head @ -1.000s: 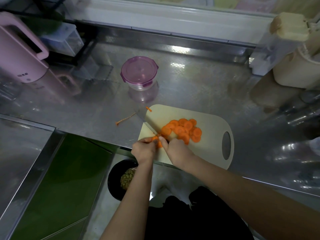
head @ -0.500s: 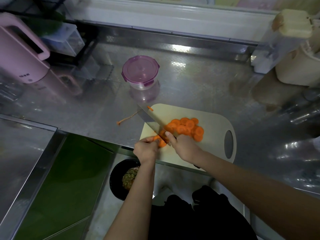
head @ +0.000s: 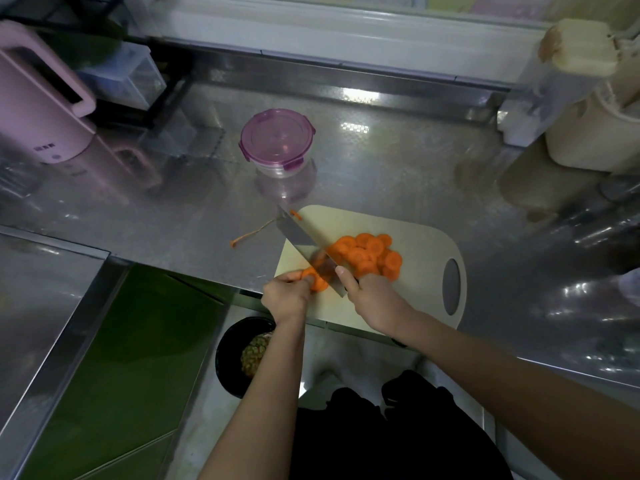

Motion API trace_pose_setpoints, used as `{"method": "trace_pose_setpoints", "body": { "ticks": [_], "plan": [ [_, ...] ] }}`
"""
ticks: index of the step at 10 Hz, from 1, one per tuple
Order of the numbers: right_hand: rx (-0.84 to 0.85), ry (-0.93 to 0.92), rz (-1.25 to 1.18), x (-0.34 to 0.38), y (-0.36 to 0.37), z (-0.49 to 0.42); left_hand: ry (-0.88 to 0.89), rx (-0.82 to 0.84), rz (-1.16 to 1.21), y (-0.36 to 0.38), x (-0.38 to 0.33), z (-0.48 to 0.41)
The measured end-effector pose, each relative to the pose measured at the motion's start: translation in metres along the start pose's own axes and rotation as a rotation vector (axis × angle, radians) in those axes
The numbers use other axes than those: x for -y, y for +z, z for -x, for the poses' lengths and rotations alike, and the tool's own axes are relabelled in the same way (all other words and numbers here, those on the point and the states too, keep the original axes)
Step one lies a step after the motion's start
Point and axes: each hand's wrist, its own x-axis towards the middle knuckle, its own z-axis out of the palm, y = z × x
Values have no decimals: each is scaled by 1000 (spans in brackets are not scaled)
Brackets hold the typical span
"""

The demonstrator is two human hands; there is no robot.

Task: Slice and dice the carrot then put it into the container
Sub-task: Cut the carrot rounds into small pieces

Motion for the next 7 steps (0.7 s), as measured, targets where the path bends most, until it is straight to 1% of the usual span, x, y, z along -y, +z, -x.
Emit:
{"method": "trace_pose_setpoints", "body": {
  "ticks": [1, 2, 3, 4, 5, 7],
  "plan": [
    [41, -6, 33, 1, 1, 4, 0, 2, -5, 0, 1, -1],
    [50, -3, 14, 1, 4, 4, -7, -4, 2, -1, 1, -1],
    [29, -25, 41, 3, 5, 6, -16, -6, 2, -1, -3, 1],
    [19, 15, 27, 4, 4, 7, -20, -13, 1, -1, -5, 2],
    [56, 71, 79, 11, 4, 3, -20, -15, -13, -2, -5, 3],
    [65, 55, 235, 13, 9, -9, -4, -12, -33, -4, -7, 4]
  ]
}}
